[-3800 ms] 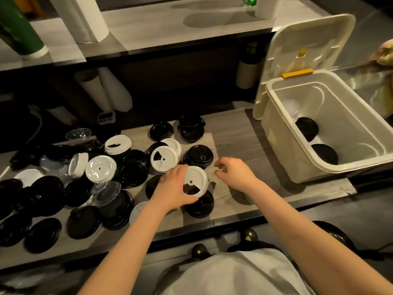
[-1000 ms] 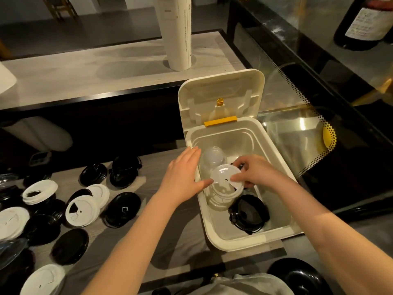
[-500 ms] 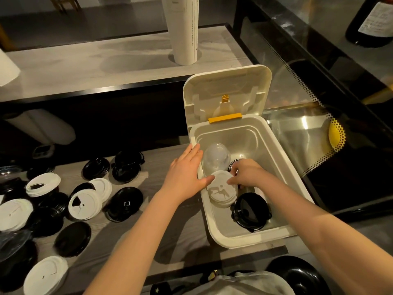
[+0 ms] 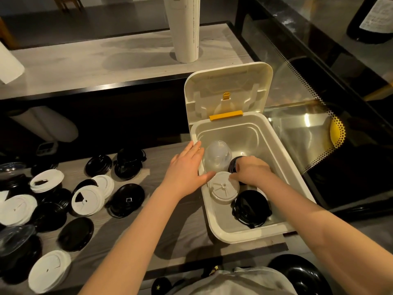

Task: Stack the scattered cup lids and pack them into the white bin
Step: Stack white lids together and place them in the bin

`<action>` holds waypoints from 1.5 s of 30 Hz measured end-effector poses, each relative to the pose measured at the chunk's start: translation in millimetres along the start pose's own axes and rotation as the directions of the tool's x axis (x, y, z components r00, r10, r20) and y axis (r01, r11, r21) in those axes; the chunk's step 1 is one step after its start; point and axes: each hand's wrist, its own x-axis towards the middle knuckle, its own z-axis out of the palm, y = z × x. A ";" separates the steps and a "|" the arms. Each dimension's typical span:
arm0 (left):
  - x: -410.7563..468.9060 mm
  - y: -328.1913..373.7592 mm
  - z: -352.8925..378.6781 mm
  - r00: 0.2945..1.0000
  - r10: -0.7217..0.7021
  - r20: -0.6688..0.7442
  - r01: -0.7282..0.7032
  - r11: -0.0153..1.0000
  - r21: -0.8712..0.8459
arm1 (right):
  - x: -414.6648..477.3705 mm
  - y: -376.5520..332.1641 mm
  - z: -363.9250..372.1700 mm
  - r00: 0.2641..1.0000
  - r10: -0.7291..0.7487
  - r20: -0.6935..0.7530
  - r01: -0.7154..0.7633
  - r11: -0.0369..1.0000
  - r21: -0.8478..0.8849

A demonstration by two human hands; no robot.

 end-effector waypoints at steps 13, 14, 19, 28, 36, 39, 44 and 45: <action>-69.4 -118.1 -16.3 0.959 -0.277 -0.067 0.277 0.961 -0.011 | -42.5 -134.1 -12.3 0.741 -0.474 -0.475 0.519 0.854 -0.042; -75.5 -131.9 -17.9 0.953 -0.293 -0.073 0.293 0.956 -0.015 | -42.1 -146.7 -6.2 0.733 -0.496 -0.465 0.538 0.842 -0.050; -102.6 -210.1 -24.7 0.924 -0.381 -0.035 0.381 0.924 -0.026 | -35.7 -211.9 28.2 0.772 -0.529 -0.353 0.563 0.826 -0.008; -120.3 -310.9 -25.6 0.875 -0.426 0.231 0.381 0.900 0.213 | -24.3 -294.3 84.0 0.894 -0.413 -0.175 0.426 0.903 0.044; -120.9 -334.8 -8.2 0.947 -0.275 0.163 0.270 0.961 0.057 | -31.5 -325.4 105.5 0.926 -0.310 -0.215 0.342 0.931 0.132; -126.6 -340.7 -15.9 0.944 -0.301 0.135 0.326 0.915 -0.240 | -38.3 -333.7 110.8 0.929 -0.295 -0.225 0.337 0.924 0.181; -144.2 -351.5 -32.4 0.933 -0.359 0.016 0.323 0.819 -0.473 | -52.6 -350.7 121.8 0.915 -0.331 -0.232 0.389 0.877 0.282; -149.0 -354.2 -34.8 0.927 -0.374 -0.030 0.306 0.797 -0.520 | -55.9 -355.4 126.1 0.912 -0.355 -0.207 0.403 0.869 0.288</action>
